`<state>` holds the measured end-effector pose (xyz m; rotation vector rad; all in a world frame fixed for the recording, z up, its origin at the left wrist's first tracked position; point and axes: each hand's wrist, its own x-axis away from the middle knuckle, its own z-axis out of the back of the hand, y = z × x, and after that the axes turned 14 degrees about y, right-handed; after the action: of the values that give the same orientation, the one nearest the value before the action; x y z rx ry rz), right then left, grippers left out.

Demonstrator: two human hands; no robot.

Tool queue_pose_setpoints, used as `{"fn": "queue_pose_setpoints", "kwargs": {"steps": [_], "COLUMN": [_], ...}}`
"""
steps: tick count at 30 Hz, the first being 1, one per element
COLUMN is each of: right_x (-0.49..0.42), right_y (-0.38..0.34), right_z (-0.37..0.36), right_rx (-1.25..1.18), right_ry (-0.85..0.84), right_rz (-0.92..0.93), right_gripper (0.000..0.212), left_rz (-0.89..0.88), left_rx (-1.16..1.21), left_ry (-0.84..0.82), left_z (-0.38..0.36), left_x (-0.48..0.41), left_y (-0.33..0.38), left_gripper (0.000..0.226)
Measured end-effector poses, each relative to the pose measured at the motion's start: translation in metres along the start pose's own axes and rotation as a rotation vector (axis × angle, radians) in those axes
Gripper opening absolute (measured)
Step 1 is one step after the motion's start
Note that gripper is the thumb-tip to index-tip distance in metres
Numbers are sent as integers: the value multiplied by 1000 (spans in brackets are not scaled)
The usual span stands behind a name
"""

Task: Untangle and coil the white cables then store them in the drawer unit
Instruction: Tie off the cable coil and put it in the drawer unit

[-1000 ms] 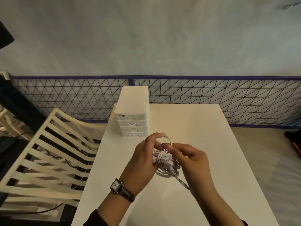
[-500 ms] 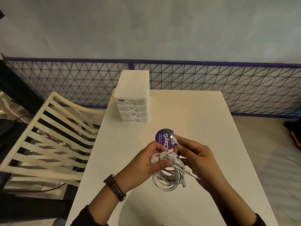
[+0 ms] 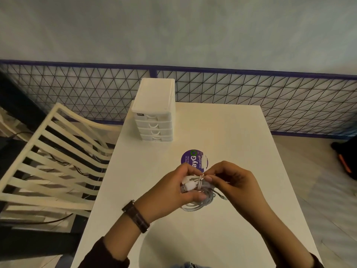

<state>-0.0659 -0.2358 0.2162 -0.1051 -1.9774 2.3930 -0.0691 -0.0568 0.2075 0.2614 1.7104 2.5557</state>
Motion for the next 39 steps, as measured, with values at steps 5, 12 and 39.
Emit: {"fn": "queue_pose_setpoints", "kwargs": {"steps": [5,12,39], "right_x": [2,4,-3], "right_y": [1,1,-5], "right_z": [-2,-9,0], "right_rx": [-100,-95,238], "right_ry": [67,114,-2], "right_rz": [-59,115,362], "right_gripper": [4,11,17], "left_rz": [-41,-112,15], "left_rx": [76,63,410], "left_ry": [26,96,207], "left_z": [-2,-5,-10], "left_x": [1,-1,2], "left_y": [-2,-6,-5], "left_gripper": [25,17,29]}}
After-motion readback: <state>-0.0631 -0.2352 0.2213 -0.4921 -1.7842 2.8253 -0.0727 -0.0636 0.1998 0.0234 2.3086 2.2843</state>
